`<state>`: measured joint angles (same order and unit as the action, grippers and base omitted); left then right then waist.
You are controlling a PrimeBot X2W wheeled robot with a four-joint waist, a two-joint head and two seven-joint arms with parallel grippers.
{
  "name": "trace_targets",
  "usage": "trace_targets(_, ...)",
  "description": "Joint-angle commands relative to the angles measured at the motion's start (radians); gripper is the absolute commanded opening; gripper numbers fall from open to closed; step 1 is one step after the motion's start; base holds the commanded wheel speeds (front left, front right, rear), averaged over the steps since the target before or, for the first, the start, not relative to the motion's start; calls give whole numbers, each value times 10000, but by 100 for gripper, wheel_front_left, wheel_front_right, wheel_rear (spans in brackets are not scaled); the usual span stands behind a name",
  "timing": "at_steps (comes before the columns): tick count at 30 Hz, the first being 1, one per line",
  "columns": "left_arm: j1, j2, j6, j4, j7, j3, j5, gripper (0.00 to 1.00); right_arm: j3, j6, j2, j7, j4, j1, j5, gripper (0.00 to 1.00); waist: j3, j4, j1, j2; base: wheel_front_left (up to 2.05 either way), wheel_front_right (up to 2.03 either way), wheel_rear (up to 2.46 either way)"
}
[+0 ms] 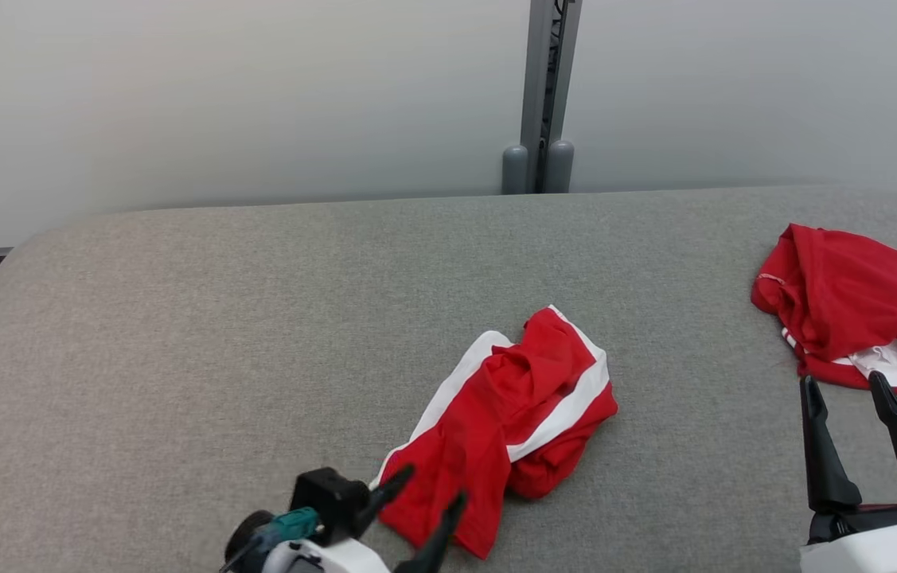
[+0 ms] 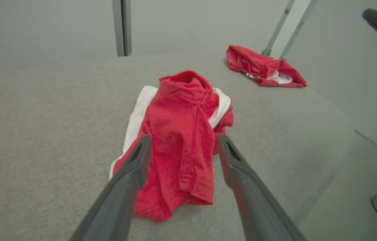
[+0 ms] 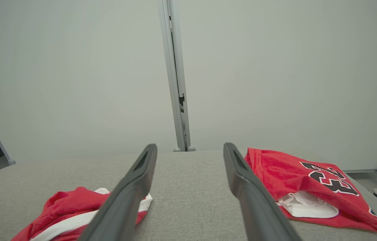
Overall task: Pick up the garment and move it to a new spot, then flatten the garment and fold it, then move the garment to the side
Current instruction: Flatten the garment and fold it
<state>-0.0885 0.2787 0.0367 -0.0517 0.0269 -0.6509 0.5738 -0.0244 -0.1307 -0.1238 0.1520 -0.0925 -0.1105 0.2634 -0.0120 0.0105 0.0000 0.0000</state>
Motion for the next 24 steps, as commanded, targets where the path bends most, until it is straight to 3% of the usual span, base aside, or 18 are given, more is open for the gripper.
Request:
trace_targets(1,-204,-11,-136,-85,319,-201,96,100,-3,-5,-50,-28,-43,131,24,100,110,-148,0,0,0,0,0)
trace_targets(5,-582,-186,-220,-540,2008,-852,298,100,-6,-5,-82,26,-19,339,8,100,494,-505,0,0,0,0,0)
trace_targets(11,-956,-200,-114,-1091,3016,-1163,258,100,103,-5,-12,175,116,601,-10,100,890,-985,0,0,0,0,0)
trace_targets(12,-976,-227,-105,-1168,3108,-1203,268,90,111,-5,5,214,150,632,-13,100,926,-1054,0,0,0,0,0)
trace_targets(13,-1026,-254,-75,-1170,3088,-1184,267,49,103,-5,21,254,180,658,-4,100,966,-1118,0,0,0,0,0)
trace_targets(14,-1055,-298,19,-1161,3016,-1085,299,29,84,-5,35,291,208,676,5,100,1008,-1164,0,0,0,0,0)
trace_targets(15,-1063,-307,86,-1166,3000,-1041,303,0,64,-5,45,315,244,699,13,100,1030,-1191,0,0,0,0,0)
trace_targets(24,-1035,96,294,-852,3052,-784,382,0,80,-5,118,494,468,751,13,100,984,-1246,0,0,0,0,0)
